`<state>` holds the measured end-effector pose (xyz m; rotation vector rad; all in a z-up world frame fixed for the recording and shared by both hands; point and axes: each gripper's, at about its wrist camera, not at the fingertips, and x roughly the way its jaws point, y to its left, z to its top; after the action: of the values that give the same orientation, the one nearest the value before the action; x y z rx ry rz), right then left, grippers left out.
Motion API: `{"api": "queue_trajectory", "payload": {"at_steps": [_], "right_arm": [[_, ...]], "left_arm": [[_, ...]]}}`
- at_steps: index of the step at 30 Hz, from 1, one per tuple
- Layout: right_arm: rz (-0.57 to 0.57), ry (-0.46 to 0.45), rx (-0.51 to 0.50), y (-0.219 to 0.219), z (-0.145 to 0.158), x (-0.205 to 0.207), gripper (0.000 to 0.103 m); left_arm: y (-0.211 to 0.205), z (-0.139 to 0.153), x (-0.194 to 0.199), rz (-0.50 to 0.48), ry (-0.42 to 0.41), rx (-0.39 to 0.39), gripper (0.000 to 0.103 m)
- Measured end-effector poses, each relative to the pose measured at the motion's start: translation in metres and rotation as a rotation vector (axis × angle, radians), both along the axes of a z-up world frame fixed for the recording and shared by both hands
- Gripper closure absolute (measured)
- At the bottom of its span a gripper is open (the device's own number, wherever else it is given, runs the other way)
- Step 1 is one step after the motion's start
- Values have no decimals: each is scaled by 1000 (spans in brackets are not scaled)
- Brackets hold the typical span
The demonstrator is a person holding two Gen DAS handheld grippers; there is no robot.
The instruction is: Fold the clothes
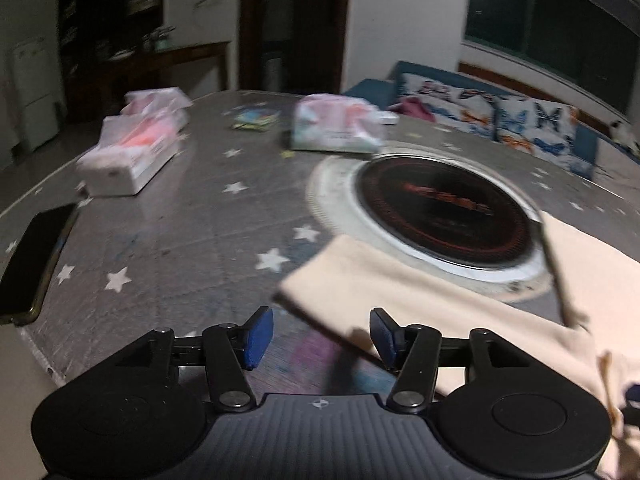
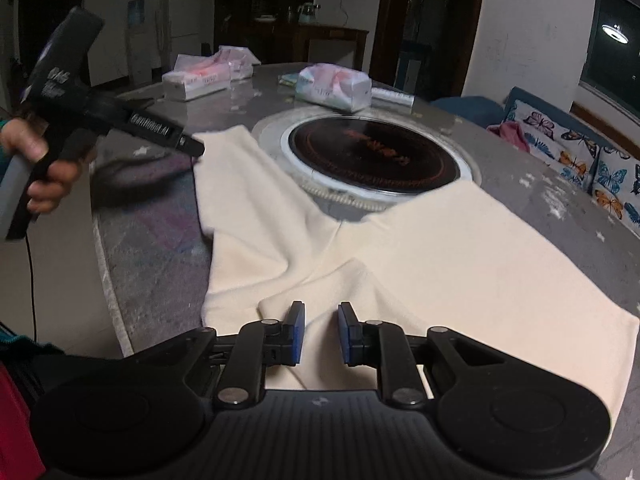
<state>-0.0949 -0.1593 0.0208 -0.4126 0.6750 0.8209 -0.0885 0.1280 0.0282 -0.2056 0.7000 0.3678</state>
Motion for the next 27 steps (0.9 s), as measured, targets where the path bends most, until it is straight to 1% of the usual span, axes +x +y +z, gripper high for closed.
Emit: {"api": "queue_trajectory", "payload": {"at_steps": [4, 7, 9, 11, 14, 17, 20, 23, 27], "right_arm": [[-26, -6, 25, -8, 8, -1, 86], [-45, -10, 44, -15, 14, -2, 86], [-63, -9, 57, -20, 17, -3, 86], [-89, -1, 68, -27, 19, -3, 86], [-134, 1, 78, -41, 21, -5, 86], [-200, 15, 101, -58, 20, -5, 86], [-285, 26, 126, -79, 18, -4, 86], [-361, 34, 158, -99, 18, -5, 86], [-446, 30, 190, -125, 19, -11, 86]], "left_arm": [[11, -5, 8, 21, 7, -41, 50], [9, -7, 11, 4, -5, -19, 64], [10, -7, 14, 1, -17, -21, 88], [11, -3, 16, -7, -36, -32, 97], [4, 15, 16, -60, -104, -54, 98], [-18, 43, 13, -163, -193, -79, 98], [-52, 72, 9, -293, -273, -96, 98], [-88, 95, 6, -430, -336, -125, 98], [-137, 110, 1, -626, -376, -185, 98]]}}
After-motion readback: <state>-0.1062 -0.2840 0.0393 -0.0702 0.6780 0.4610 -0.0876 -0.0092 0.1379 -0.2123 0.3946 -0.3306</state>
